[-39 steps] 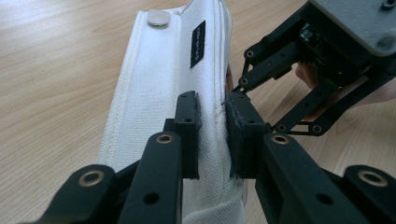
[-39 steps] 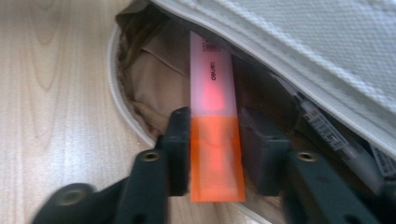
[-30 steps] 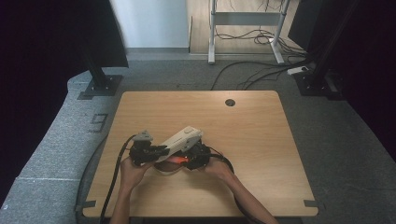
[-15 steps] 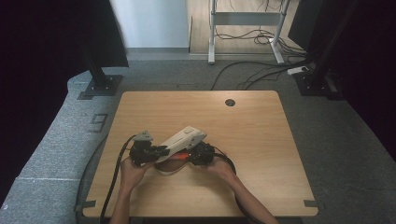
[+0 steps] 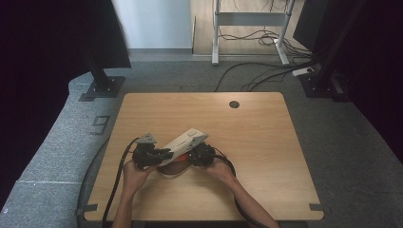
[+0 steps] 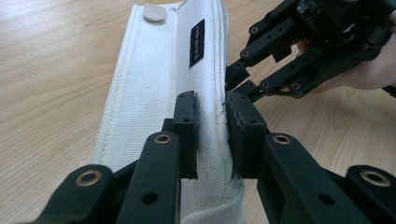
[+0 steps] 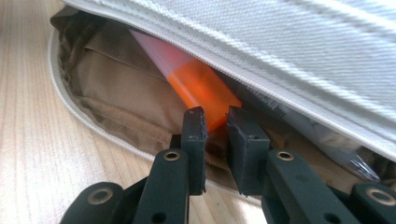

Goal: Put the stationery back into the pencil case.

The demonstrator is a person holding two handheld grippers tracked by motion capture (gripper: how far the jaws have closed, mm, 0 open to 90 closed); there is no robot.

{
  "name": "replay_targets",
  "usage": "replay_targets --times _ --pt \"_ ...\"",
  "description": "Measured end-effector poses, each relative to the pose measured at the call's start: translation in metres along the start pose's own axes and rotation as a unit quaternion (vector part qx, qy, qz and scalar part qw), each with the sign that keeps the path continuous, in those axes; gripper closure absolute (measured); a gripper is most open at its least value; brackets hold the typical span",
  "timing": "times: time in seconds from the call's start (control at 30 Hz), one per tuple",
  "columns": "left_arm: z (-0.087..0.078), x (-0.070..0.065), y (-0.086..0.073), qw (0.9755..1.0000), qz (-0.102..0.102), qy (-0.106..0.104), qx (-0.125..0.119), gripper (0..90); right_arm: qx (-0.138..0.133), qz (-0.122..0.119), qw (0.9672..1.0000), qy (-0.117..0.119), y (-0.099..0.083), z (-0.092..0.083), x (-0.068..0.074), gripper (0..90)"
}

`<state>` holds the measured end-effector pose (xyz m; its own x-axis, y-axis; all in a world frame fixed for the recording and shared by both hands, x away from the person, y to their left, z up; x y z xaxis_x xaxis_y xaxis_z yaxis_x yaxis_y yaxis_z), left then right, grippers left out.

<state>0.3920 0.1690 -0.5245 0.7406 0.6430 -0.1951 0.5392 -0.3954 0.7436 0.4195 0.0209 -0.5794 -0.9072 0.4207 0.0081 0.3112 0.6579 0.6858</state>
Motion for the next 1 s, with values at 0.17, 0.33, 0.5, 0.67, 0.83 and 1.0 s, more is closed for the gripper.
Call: replay_targets --times 0.17,0.33,0.5,0.67,0.83,1.0 --pt "0.000 0.000 0.000 1.0000 -0.001 -0.002 0.001 74.6 -0.005 0.004 1.0000 0.002 0.000 0.003 0.000 75.0" --pt "0.002 0.000 -0.002 1.0000 -0.003 -0.006 0.004 74.0 -0.008 0.004 1.0000 0.003 0.000 -0.005 0.000 66.4" --pt "0.004 -0.002 -0.004 0.9999 -0.007 -0.012 0.006 72.3 -0.010 0.001 0.9999 0.011 -0.002 -0.016 0.001 58.2" --pt "0.008 -0.005 -0.008 0.9998 -0.006 -0.017 0.013 69.4 -0.011 0.006 0.9997 0.019 -0.009 -0.026 -0.001 52.5" --pt "0.012 -0.009 -0.012 0.9996 -0.005 -0.025 0.014 66.0 -0.019 0.012 0.9995 0.023 -0.012 -0.037 -0.004 49.2" --pt "0.018 -0.014 -0.017 0.9992 0.001 -0.031 0.026 61.2 -0.030 0.015 0.9992 0.023 -0.013 -0.046 -0.005 46.6"
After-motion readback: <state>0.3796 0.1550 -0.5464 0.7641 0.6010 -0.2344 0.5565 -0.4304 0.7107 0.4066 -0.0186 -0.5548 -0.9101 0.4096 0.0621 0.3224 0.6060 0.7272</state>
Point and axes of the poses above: each handheld gripper's, and its own axes: z roughly forward along the jaws, y roughly out of its top, x roughly to its left, the point moved 7 cm from there along z, roughly forward along the jaws, and after that the axes turned 2 degrees about y, right-handed, at the moved point
